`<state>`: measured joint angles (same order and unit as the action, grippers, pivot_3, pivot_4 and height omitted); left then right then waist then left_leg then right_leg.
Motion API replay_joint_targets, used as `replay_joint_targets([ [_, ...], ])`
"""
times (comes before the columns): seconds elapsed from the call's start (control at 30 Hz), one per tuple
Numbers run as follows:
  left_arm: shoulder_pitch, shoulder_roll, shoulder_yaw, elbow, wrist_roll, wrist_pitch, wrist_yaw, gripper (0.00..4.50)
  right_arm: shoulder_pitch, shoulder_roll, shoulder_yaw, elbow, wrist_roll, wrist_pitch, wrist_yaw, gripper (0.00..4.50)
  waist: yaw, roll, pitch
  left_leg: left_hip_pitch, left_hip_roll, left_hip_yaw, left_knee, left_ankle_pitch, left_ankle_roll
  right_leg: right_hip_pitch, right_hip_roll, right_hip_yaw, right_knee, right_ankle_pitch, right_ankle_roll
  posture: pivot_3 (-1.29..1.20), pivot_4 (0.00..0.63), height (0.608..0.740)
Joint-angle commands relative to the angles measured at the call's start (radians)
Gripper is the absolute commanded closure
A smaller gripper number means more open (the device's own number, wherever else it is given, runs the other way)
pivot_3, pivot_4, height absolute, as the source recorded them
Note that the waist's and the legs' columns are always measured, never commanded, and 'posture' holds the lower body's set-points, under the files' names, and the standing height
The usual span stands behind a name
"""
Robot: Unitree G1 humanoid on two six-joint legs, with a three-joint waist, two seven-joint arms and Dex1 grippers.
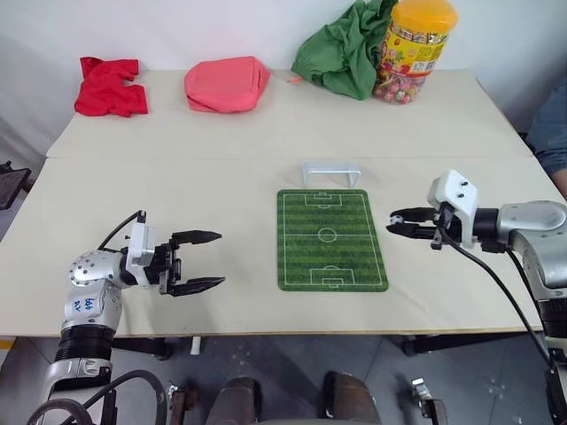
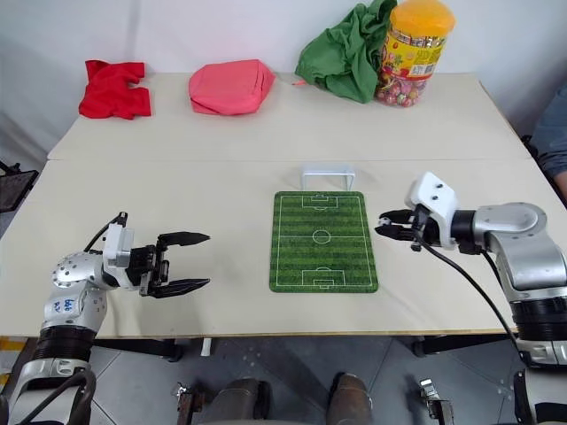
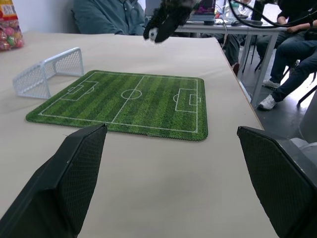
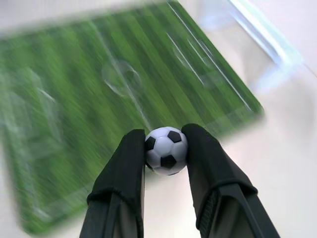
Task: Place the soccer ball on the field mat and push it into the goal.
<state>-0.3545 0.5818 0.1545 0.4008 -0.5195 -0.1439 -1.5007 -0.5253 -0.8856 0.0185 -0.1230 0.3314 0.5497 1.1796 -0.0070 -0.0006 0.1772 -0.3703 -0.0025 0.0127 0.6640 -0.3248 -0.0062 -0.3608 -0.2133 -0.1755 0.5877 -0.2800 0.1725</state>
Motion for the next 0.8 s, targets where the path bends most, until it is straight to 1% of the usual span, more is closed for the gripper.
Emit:
replay_joint_targets([
  [0.03, 0.03, 0.011, -0.017, -0.024, 0.001, -0.031, -0.07, 0.0, -0.018, 0.014, 0.031, -0.154, 0.075, 0.101, -0.001, 3.65, 0.003, 0.0, 0.0, 0.0, 0.0, 0.0, 0.0, 0.0, 0.0, 0.0, 0.0, 0.0, 0.0, 0.0, 0.0, 0.0, 0.15, 0.74],
  [0.13, 0.046, 0.02, -0.044, -0.012, 0.027, -0.073, -0.09, 0.0, -0.009, 0.018, 0.078, -0.224, 0.094, 0.127, 0.014, 3.65, 0.008, 0.0, 0.0, -0.001, 0.0, 0.0, 0.001, 0.0, 0.0, 0.0, 0.0, 0.0, 0.0, 0.0, 0.0, 0.0, 0.15, 0.74],
  [0.27, 0.067, 0.001, -0.048, -0.039, -0.005, -0.074, -0.06, 0.0, -0.014, 0.043, 0.248, -0.21, -0.032, 0.046, 0.007, 3.65, 0.006, -0.001, 0.0, -0.001, 0.0, 0.0, 0.002, -0.001, 0.001, 0.0, 0.0, 0.0, 0.0, 0.0, 0.0, 0.0, 0.15, 0.74],
  [0.4, 0.089, 0.0, -0.046, -0.077, -0.026, -0.063, -0.054, 0.0, -0.02, 0.054, 0.319, -0.169, -0.071, -0.007, 0.044, 3.65, 0.003, -0.001, 0.0, -0.001, 0.0, 0.0, 0.001, -0.001, 0.0, -0.001, 0.0, 0.001, 0.0, 0.0, 0.0, 0.0, 0.15, 0.74],
  [0.5, 0.108, 0.01, -0.044, -0.089, -0.025, -0.069, -0.063, 0.0, -0.03, 0.066, 0.349, -0.123, -0.097, -0.048, 0.068, 3.65, 0.003, -0.001, 0.0, -0.001, 0.0, 0.0, 0.001, -0.001, 0.0, -0.001, 0.0, 0.001, 0.0, 0.0, 0.0, 0.0, 0.15, 0.74],
  [0.63, 0.13, 0.012, -0.033, -0.123, -0.038, -0.06, -0.042, 0.0, -0.044, 0.096, 0.364, -0.063, -0.098, -0.078, 0.108, 3.65, 0.002, -0.001, 0.0, -0.001, 0.0, 0.001, 0.001, -0.001, 0.0, -0.001, 0.0, 0.001, 0.0, 0.0, 0.0, 0.0, 0.15, 0.74],
  [0.8, 0.17, 0.018, -0.021, -0.169, -0.049, -0.049, -0.023, 0.0, -0.078, 0.128, 0.372, 0.049, -0.139, -0.149, 0.137, 3.65, 0.002, -0.001, 0.0, 0.0, 0.0, 0.001, 0.001, -0.001, 0.0, 0.0, 0.0, 0.001, 0.0, 0.0, 0.0, 0.0, 0.15, 0.74],
])
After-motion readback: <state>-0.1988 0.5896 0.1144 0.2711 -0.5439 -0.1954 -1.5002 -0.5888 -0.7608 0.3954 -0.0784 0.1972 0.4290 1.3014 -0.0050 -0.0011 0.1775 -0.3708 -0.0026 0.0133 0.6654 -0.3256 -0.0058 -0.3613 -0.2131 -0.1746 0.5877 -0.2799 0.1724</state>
